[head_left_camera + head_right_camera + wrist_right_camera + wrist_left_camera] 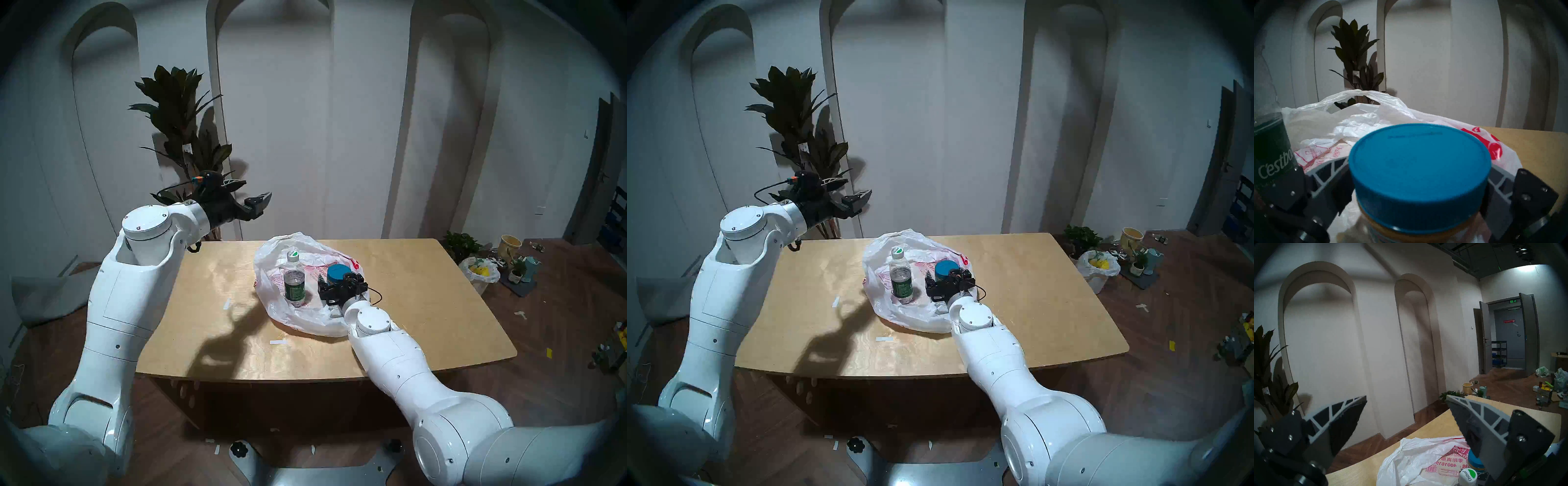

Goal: Bag the groceries: heavy items first, fragile items on top

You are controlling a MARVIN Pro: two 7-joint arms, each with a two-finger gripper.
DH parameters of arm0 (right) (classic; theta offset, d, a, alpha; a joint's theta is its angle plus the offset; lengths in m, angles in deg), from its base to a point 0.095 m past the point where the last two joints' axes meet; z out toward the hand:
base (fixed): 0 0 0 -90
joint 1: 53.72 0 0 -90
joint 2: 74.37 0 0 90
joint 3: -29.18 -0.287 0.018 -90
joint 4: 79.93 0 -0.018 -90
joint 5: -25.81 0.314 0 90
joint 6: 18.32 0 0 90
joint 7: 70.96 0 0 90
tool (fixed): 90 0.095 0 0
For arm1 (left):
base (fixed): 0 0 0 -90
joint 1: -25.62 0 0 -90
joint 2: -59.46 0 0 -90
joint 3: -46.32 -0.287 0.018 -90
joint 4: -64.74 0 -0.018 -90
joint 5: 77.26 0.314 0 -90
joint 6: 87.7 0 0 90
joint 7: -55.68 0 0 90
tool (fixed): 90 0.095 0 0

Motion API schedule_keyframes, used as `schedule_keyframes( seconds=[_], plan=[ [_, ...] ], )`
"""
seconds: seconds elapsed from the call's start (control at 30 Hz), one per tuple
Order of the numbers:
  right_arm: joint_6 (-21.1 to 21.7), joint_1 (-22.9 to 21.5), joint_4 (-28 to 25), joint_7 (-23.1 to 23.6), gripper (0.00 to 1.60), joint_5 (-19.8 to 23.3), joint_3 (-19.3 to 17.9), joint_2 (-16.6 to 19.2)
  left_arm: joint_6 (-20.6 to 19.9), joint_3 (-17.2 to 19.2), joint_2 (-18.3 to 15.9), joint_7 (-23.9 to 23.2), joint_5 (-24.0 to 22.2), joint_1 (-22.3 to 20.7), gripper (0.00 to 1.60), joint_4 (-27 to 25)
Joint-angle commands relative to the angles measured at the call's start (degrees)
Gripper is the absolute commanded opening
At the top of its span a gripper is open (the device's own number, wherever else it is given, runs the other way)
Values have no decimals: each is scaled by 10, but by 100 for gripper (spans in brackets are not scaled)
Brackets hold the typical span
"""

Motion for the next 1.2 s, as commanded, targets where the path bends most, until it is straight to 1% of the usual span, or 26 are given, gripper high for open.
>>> schedule_keyframes(
  seconds=[0.0, 0.3, 0.47, 0.57, 0.6, 0.63, 0.7, 0.83, 0.87, 0.9, 1.0, 1.03, 1.1, 1.17],
  plan=[
    [-8, -46, -47, 8, 160, 8, 1, -22, 3, 2, 1, 1, 0, -10, 160, -7],
    [-20, -87, -104, 17, 160, 26, 0, -46, 3, 2, 1, 0, 0, -9, 160, -6],
    [-23, -110, -143, 19, 160, 37, -5, -52, 3, 2, 1, 0, 0, -9, 160, -6],
    [-31, -127, -161, 15, 160, 37, -14, -43, 3, 2, 1, -1, 0, -9, 160, -6],
    [-27, -134, -173, 13, 160, 37, -16, -37, 3, 2, 1, -1, 0, -9, 160, -6],
    [-36, -136, -174, 10, 160, 31, -21, -31, 3, 2, 1, -1, 0, -9, 160, -6],
    [-33, -147, -189, 7, 160, 30, -31, -14, 3, 2, 1, -1, 0, -9, 160, -6],
    [-39, -138, -219, -4, 160, 17, -51, 26, 3, 2, 1, -1, 0, -9, 160, -6],
    [-39, -129, -234, -5, 160, 13, -56, 36, 3, 2, 1, -1, 0, -10, 160, -6],
    [-41, -124, -233, -8, 160, 8, -67, 39, 3, 2, 1, -1, 0, -9, 160, -6],
    [-42, -94, -263, -13, 160, 2, -78, 64, 3, 3, -1, -1, 1, -10, 160, -5],
    [-44, -87, -265, -15, 160, 4, -85, 65, 3, 4, -4, 2, 5, -10, 160, -2],
    [-47, -64, -287, -14, 160, -2, -90, 75, 1, 7, -12, 9, 15, -12, 160, 6],
    [-51, -50, -299, -14, 160, -1, -96, 76, -2, 11, -20, 18, 24, -13, 160, 16]
  ],
)
